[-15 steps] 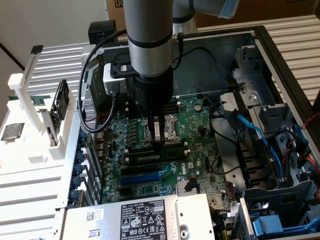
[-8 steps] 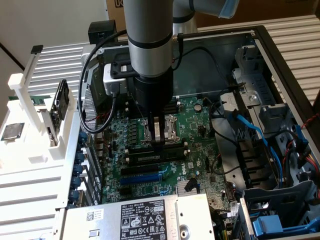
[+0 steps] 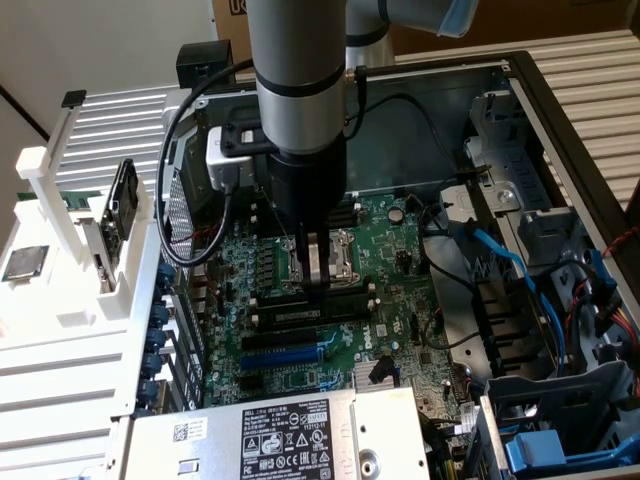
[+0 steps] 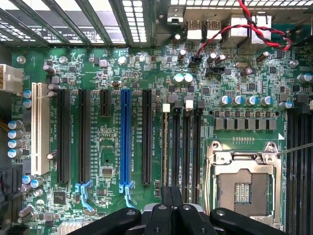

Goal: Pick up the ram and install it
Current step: 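Press down the ram until it locks into place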

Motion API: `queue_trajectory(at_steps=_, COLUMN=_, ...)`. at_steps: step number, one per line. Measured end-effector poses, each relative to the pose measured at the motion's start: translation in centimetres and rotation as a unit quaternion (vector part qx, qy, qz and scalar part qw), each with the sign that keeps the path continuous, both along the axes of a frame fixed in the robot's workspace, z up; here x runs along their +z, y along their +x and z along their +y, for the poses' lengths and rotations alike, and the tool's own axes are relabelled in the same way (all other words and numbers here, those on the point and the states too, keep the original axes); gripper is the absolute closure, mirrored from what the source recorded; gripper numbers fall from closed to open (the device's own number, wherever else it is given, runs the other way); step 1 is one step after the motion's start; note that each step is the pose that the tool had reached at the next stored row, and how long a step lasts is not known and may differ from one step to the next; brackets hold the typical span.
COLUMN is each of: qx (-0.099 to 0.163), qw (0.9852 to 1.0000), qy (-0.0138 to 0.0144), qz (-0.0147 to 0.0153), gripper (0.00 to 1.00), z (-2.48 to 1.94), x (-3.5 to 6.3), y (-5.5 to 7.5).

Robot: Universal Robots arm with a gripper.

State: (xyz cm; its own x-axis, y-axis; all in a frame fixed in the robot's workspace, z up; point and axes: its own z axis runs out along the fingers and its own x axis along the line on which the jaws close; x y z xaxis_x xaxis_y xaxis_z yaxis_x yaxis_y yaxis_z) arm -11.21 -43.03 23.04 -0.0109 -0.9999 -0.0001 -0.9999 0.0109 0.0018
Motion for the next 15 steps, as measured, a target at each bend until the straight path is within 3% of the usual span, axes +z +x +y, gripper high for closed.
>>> queue_trajectory(at_steps=8, qx=0.0, qw=1.0, qy=-0.0005, qz=0.0003, gripper=0.9, z=-0.01, x=1.33, y=0.0)
queue_trajectory(at_steps=15, qx=0.0, qw=1.0, qy=-0.0004, qz=0.0003, gripper=0.9, z=-0.01, x=1.47, y=0.0)
